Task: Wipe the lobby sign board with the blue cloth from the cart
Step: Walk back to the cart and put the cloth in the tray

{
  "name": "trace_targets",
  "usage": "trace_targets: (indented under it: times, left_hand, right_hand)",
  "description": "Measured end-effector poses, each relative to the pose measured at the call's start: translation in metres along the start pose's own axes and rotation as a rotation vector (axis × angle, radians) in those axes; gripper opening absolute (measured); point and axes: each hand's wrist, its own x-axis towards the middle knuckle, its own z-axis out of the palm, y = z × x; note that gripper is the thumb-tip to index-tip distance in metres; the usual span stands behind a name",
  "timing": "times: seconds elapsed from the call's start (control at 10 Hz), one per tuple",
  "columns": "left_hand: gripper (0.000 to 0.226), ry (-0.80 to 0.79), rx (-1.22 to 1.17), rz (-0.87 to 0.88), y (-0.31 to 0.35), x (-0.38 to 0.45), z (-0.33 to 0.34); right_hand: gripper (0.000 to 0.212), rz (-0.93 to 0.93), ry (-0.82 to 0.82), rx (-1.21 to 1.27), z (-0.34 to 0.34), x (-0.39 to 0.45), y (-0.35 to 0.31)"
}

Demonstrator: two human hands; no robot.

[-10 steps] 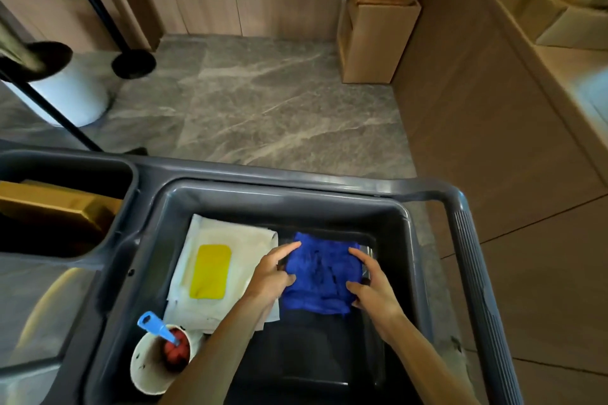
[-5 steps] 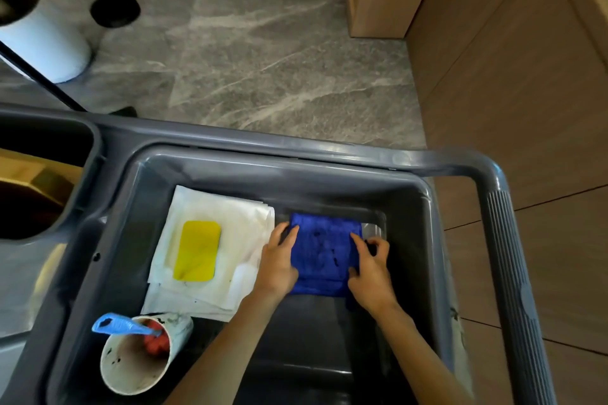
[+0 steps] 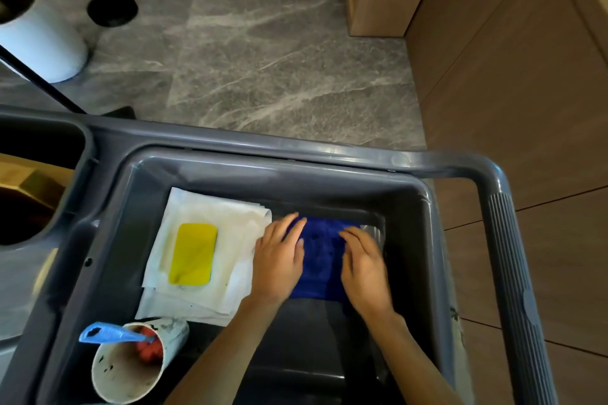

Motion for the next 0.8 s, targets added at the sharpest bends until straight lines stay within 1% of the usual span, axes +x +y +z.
trace_targets:
  times: [0.1,0.2,0.4,0.6,0.7,0.8]
  left_hand:
    - [0.046,-0.042,0.173,0.042,0.001,0.002,0.016]
    - [0.055,-0.113,0.338,0.046,-0.016,-0.012,0.031]
    - [0.056,-0.116,0.376,0.083,-0.031,-0.015,0.042]
    - [0.064,-0.24,0.387,0.089,-0.025,-0.012,0.031]
    - [0.06,-0.283,0.318,0.041,-0.019,-0.011,0.024]
    - [0.05,-0.195,0.144,0.08,-0.01,-0.021,0.007]
  right_hand:
    - [0.045,-0.032,-0.118,-0.054,0.019,0.007,0.002]
    - [0.06,-0.009,-0.306,-0.291,0.035,-0.004,0.023]
    - [0.066,0.035,-0.398,-0.358,0.04,-0.004,0.031]
    - [0.063,0.037,-0.497,-0.362,0.02,0.0,0.029]
    - [0.06,0.024,-0.441,-0.228,0.01,-0.002,0.029]
    - [0.039,0.09,-0.167,0.07,-0.002,-0.013,0.02]
